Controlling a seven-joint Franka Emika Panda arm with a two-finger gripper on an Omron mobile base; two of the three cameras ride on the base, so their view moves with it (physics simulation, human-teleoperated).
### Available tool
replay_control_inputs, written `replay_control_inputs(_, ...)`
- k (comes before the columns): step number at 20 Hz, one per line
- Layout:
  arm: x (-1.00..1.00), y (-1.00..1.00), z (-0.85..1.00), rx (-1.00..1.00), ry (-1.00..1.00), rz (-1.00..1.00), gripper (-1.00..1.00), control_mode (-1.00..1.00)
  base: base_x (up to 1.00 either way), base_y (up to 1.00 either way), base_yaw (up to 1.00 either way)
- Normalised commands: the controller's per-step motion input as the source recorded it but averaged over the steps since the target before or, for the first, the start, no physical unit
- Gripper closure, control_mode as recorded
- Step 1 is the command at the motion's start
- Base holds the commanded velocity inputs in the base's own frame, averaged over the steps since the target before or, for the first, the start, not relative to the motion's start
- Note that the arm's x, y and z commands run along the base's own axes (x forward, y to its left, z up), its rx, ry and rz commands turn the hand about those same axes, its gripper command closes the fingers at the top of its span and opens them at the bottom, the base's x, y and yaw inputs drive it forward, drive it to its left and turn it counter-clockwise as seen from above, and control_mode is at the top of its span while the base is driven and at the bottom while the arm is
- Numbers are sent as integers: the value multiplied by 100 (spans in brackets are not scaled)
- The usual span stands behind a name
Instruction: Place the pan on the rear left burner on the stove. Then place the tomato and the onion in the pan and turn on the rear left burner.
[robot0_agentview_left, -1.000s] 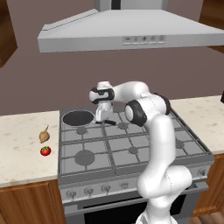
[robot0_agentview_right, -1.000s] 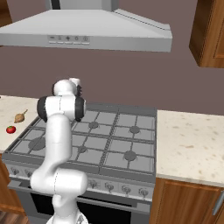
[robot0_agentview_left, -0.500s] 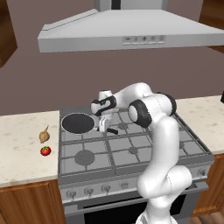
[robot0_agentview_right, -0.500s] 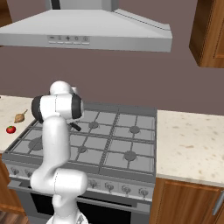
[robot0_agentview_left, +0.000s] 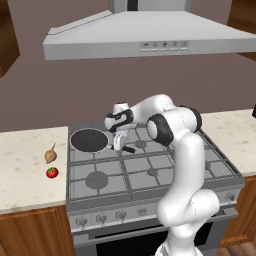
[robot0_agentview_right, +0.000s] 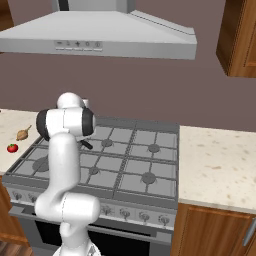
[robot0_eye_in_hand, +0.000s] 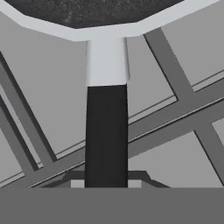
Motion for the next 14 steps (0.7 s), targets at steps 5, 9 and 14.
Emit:
replay_control_inputs(5, 0, 0, 0, 0, 7, 0, -100, -100, 0, 0, 0)
replay_control_inputs(9, 0, 0, 2, 0, 4, 0, -100, -100, 0, 0, 0)
replay_control_inputs(14, 0, 0, 47, -2, 2, 0, -100, -100, 0, 0, 0)
